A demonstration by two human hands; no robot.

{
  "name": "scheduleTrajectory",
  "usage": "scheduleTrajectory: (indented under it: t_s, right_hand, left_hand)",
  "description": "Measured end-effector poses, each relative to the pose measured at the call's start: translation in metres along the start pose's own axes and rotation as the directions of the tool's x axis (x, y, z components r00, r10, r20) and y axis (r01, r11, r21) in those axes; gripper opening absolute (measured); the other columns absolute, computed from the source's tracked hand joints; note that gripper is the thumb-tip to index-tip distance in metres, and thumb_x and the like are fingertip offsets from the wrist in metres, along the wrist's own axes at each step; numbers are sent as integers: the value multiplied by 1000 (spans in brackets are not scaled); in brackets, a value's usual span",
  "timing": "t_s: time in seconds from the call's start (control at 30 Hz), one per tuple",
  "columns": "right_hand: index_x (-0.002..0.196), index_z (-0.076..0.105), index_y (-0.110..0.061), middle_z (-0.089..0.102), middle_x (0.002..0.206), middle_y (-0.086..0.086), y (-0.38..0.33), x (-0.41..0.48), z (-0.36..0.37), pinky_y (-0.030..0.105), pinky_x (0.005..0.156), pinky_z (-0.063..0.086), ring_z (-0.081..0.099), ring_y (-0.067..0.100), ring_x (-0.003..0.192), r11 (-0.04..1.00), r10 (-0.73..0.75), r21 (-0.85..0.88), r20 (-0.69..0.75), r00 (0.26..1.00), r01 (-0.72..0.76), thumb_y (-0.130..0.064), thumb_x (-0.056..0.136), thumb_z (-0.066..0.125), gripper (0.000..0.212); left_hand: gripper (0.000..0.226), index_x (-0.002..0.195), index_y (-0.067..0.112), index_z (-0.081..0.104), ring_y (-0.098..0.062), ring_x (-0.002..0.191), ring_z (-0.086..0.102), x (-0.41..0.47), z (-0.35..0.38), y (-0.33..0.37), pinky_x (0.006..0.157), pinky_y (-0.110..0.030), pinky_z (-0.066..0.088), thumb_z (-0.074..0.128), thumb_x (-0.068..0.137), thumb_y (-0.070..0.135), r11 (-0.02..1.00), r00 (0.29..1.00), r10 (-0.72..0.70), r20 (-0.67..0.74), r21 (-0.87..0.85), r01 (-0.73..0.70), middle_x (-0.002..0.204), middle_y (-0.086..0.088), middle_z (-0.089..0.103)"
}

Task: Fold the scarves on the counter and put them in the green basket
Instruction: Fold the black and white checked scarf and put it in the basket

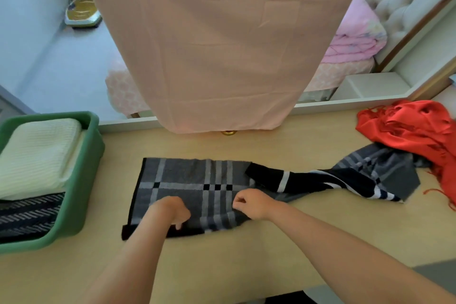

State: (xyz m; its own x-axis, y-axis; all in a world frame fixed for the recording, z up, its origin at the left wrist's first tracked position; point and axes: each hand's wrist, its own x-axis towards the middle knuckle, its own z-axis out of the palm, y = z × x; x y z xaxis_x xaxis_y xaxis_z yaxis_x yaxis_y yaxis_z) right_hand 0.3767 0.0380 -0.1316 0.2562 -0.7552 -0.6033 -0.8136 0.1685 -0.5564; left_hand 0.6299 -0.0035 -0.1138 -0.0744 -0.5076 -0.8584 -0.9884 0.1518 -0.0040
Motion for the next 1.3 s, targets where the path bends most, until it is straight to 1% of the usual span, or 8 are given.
scheduleTrajectory:
  t_s: [0.07, 0.23, 0.43, 0.6, 0.77, 0.97, 1.13, 1.3]
  right_hand:
    - [99, 68, -13, 68, 97, 0, 3, -6, -6, 37, 83, 51, 63, 18, 89, 1000, -3, 3, -126, 992, 3, -30, 100, 51, 24]
    - [104, 67, -26, 65, 104, -8, 44, -33, -38, 33, 84, 51, 64, 16, 96, 990, 97, -44, -478, 873, -134, -19, 96, 53, 17]
    - [128, 64, -25, 66, 128, -5, 119, -69, -72, 36, 97, 49, 62, 18, 114, 926, 261, -93, -545, 797, -367, -19, 99, 51, 32]
    - [138, 55, -28, 62, 133, -7, 159, -72, -89, 37, 98, 43, 59, 19, 119, 883, 238, -243, -508, 828, -403, -27, 99, 53, 39]
    - [106, 71, -33, 68, 90, -10, 181, -67, -102, 33, 71, 30, 56, 17, 87, 759, 136, -478, -548, 825, -443, -35, 100, 49, 23]
    - [70, 44, -14, 50, 64, 4, 178, -61, -162, 40, 64, 37, 49, 30, 63, 984, 94, -48, -676, 730, -171, -23, 103, 38, 35]
    - [90, 49, -13, 52, 75, 1, 153, -32, -229, 39, 74, 37, 48, 27, 70, 951, -15, -230, -705, 709, -209, -23, 86, 51, 11]
    - [131, 41, -21, 46, 117, 5, 155, -6, -223, 36, 84, 39, 45, 25, 101, 843, -56, -393, -742, 668, -366, -4, 77, 56, 59]
  left_hand:
    - [26, 116, 9, 61, -26, 108, 55, -1, 1, 0, 98, -38, 46, 52, 94, 17, 997, 999, 7, 47, 78, -10, 124, -10, 59]
    - [25, 108, 15, 61, -23, 90, 61, 12, -10, 43, 76, -35, 52, 37, 100, 16, 981, 915, 175, -364, -9, -192, 110, -4, 65]
    - [52, 149, 28, 34, -23, 117, 54, 25, -26, 129, 85, -35, 50, 43, 100, 13, 872, 720, 398, -568, -12, -490, 150, 2, 35]
    - [78, 156, 36, 9, -22, 115, 54, 47, -32, 180, 75, -31, 52, 51, 96, 8, 854, 684, 489, -541, 136, -503, 163, 7, 0]
    - [49, 138, 30, 51, -21, 106, 59, 63, -39, 194, 80, -35, 51, 52, 95, 7, 863, 628, 469, -621, 171, -476, 131, 2, 53]
    - [28, 114, 17, 63, -22, 79, 60, 50, -74, 203, 62, -32, 47, 49, 94, 5, 810, 430, 225, -874, -77, -581, 103, 0, 60]
    - [37, 132, 9, 51, -18, 97, 55, 51, -110, 220, 94, -32, 47, 46, 97, -1, 701, 476, -14, -879, -348, -623, 115, -8, 59]
    - [49, 146, 17, 39, -18, 122, 47, 56, -83, 218, 96, -23, 38, 45, 99, 3, 732, 578, 60, -814, -357, -580, 145, -1, 36]
